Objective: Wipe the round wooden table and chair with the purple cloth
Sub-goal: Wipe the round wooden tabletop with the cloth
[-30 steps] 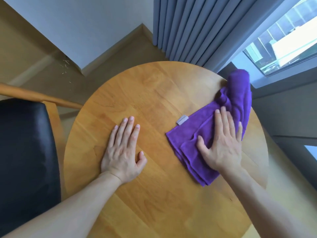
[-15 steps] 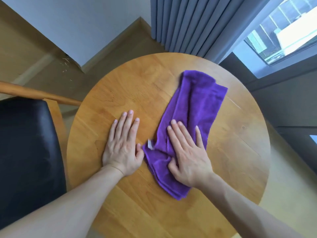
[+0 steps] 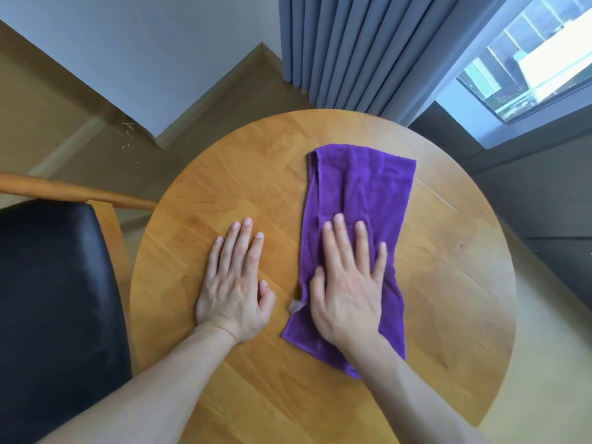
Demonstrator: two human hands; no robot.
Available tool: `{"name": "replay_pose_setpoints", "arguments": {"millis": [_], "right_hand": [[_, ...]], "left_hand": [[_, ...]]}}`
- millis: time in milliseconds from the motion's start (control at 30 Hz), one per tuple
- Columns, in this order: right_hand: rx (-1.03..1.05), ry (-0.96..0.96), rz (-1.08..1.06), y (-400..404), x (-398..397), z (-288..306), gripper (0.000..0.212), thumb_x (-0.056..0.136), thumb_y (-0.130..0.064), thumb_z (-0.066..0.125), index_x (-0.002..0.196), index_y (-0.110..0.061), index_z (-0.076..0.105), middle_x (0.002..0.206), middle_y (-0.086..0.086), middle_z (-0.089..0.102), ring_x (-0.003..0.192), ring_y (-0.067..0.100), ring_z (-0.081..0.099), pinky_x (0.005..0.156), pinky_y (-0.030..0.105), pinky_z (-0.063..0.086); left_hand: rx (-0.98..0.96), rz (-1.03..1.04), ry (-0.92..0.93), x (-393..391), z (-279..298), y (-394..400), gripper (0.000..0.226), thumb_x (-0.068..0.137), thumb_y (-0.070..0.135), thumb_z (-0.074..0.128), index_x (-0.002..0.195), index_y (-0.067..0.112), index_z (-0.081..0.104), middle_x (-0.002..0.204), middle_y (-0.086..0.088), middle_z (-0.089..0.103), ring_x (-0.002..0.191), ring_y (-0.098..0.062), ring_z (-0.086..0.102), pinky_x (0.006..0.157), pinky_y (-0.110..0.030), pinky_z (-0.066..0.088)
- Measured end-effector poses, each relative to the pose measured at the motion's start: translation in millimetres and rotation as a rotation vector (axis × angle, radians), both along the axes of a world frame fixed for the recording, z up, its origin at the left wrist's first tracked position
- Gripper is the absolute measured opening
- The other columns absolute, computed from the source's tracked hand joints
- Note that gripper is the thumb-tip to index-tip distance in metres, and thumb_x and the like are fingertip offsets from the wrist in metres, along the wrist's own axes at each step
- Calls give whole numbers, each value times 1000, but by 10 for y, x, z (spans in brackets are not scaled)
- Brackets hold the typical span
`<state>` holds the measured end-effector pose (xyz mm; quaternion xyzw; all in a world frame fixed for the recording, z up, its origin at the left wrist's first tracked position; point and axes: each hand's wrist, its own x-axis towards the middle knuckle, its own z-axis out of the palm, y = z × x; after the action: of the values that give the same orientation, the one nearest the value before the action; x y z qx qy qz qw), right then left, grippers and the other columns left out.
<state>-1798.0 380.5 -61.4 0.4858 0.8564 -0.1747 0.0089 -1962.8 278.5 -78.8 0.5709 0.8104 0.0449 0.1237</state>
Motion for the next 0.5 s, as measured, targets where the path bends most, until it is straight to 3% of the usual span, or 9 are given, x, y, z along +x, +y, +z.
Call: {"name": "replay_pose_setpoints", "arguments": {"millis": [133,233,400,500], "right_hand": [[-40,-6,421,-174,480,-5,73,95,-38,46,163,-22,24,172,-7,12,159,22,6,124,59,13],[-27,-34,571,163,815,6,77,92,-43,53,162,-25,27,171,-9,17,159,21,10,126,55,13],[37,2,285,509,744,-44,77,86,-42,53,159,-23,37,168,-7,26,158,24,14,123,59,19],[61,-28,-15,400,352,-77,78,82,-40,50,157,-21,38,169,-6,26,159,23,11,127,55,9]], "left_hand": [[22,12,-16,20,10,23,86,76,29,48,156,2,33,170,-16,17,158,-29,13,127,-52,16],[50,20,-27,15,-12,25,86,74,28,48,155,2,34,170,-16,18,158,-29,14,126,-51,16],[34,18,-35,1,-5,12,85,76,30,46,156,2,34,170,-15,17,158,-29,13,126,-53,16],[16,22,-26,17,17,20,85,77,30,46,156,2,33,170,-16,18,158,-29,13,126,-53,16]]}}
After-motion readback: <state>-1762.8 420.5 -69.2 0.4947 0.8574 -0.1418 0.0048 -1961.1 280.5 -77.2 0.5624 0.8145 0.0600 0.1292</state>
